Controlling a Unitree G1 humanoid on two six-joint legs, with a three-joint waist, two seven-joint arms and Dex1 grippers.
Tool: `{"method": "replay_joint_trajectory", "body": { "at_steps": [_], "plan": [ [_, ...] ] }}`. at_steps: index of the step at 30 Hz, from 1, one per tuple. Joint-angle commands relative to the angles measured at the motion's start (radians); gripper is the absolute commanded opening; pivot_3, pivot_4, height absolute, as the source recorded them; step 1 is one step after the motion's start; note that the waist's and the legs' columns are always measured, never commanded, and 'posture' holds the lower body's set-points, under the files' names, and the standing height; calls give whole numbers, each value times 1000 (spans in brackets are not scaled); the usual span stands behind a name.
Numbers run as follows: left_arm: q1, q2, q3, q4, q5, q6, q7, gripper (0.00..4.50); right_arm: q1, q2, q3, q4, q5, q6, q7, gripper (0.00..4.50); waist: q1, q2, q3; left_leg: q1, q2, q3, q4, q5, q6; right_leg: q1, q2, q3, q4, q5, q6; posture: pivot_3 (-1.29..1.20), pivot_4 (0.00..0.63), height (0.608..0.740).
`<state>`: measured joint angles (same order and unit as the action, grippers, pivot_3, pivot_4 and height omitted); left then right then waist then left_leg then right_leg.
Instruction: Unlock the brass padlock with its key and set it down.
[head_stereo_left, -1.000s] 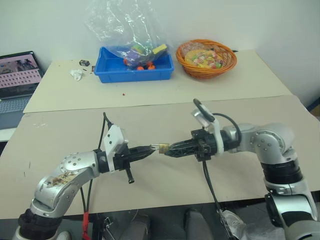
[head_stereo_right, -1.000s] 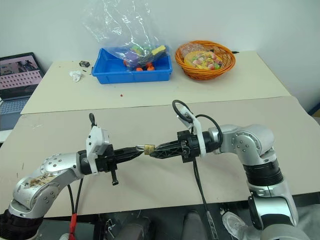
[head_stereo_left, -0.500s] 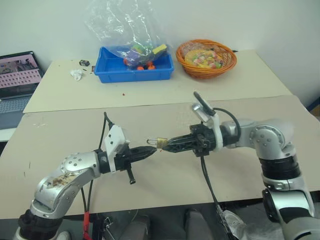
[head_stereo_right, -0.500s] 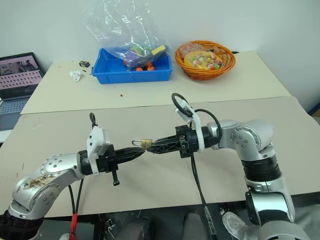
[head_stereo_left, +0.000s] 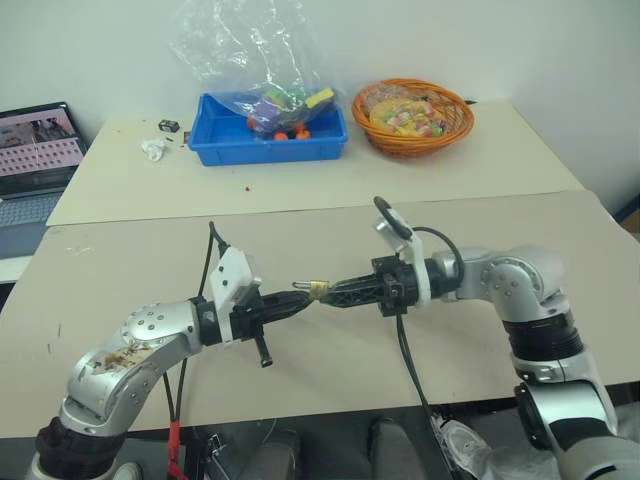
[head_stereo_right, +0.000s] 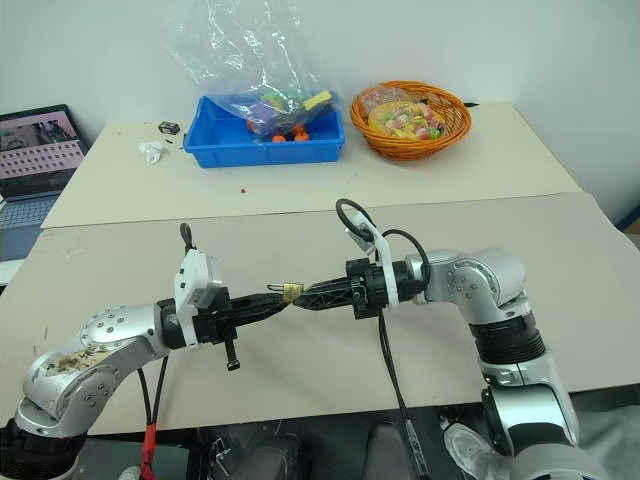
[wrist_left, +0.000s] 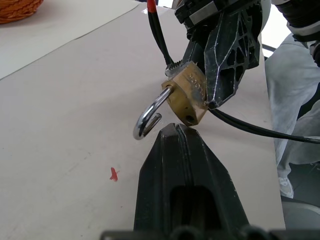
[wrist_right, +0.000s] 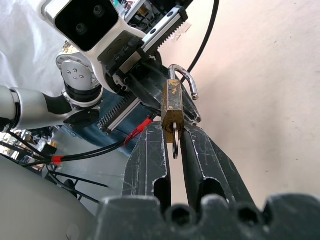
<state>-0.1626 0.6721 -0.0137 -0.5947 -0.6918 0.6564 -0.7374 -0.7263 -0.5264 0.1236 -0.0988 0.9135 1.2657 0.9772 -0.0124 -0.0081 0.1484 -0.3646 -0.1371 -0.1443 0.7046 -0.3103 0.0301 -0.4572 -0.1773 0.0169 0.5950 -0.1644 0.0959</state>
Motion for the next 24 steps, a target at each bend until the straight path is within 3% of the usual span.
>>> {"method": "replay_joint_trajectory", "body": {
  "at_steps": [1, 24],
  "plan": [
    [-5, 6, 24, -30, -5, -17, -9, 9, -36, 6, -41, 13, -4, -28, -8, 0, 0, 0, 0, 0, 0, 0, 0, 0, 0, 0, 0, 0, 0, 0, 0, 0, 150, 740],
    [16, 9, 32, -18, 11, -30, -38, 9, 30, -31, -42, -89, 18, -3, 23, 0, 0, 0, 0, 0, 0, 0, 0, 0, 0, 0, 0, 0, 0, 0, 0, 0, 150, 740]
  ]
}}
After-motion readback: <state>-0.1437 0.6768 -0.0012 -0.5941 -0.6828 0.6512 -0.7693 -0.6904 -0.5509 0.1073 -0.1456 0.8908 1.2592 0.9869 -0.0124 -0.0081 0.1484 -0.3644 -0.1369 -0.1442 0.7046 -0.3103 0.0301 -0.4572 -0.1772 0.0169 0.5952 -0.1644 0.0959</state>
